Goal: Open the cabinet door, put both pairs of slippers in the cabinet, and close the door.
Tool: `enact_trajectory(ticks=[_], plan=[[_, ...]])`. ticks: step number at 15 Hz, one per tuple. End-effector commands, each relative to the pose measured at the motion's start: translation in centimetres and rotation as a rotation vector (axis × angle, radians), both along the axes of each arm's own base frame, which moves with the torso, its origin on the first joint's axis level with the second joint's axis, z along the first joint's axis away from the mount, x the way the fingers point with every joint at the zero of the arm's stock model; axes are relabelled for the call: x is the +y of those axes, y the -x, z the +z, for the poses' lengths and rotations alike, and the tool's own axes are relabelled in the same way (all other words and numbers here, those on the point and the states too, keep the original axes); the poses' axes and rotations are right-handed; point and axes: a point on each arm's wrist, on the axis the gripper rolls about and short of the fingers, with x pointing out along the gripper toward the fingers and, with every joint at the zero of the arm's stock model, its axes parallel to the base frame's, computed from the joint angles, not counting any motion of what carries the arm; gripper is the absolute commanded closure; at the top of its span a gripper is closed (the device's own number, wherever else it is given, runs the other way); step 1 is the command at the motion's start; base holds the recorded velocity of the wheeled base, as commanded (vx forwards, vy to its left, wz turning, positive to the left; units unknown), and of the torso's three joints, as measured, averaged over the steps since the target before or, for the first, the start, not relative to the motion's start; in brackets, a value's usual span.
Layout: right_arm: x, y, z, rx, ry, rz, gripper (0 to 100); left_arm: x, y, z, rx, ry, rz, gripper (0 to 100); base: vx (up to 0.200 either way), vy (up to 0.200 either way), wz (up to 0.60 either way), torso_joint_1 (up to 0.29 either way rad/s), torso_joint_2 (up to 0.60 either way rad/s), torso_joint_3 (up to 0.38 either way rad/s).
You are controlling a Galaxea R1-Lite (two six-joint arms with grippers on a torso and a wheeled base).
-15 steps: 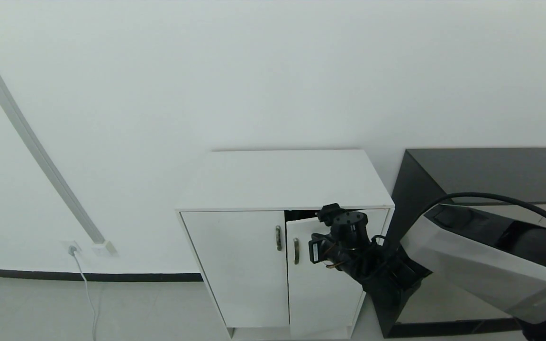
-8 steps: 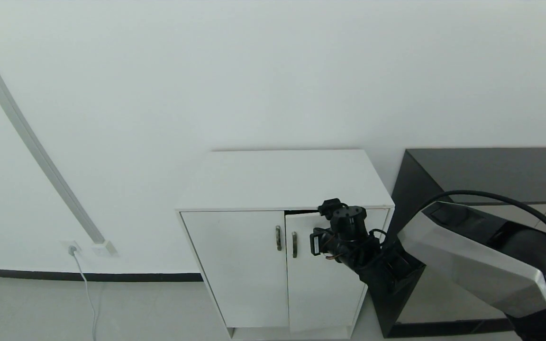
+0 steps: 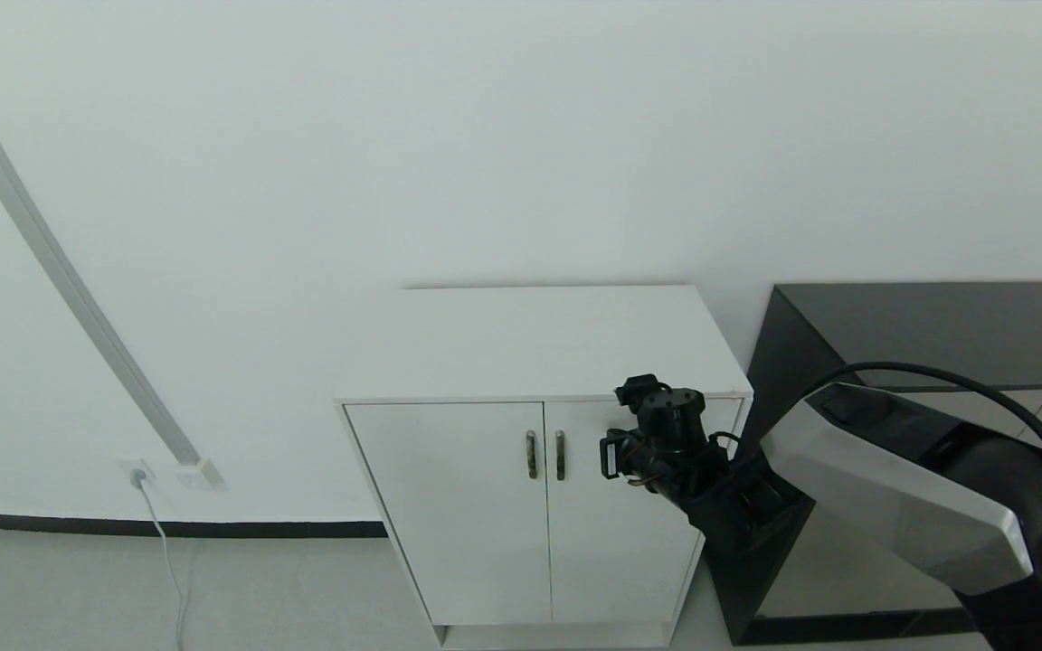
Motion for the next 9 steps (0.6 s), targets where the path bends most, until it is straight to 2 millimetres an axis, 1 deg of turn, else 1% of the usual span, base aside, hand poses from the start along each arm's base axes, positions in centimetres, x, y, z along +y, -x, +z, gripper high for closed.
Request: enact_trajectory(ticks=[1,6,9], plan=[[-0.01,-0.13,-0.03,-0.003,-0.002,-0.002,100,0.00,-0.01,0.00,0.001,0.000,0.000,100,0.000,0.000,0.00,0.000,0.00,0.000],[-0.09,-0.15,0.02,-0.004,-0.003,-0.003,100,0.00,-0.01,0.00,0.001,0.000,0.000,100,0.000,0.000,0.00,0.000,0.00,0.000],[-0.40,0.46,0.55,-0.004,-0.004,-0.003,100,0.00,-0.01,0.00,0.001,0.000,0.000,100,0.000,0.000,0.00,0.000,0.00,0.000]])
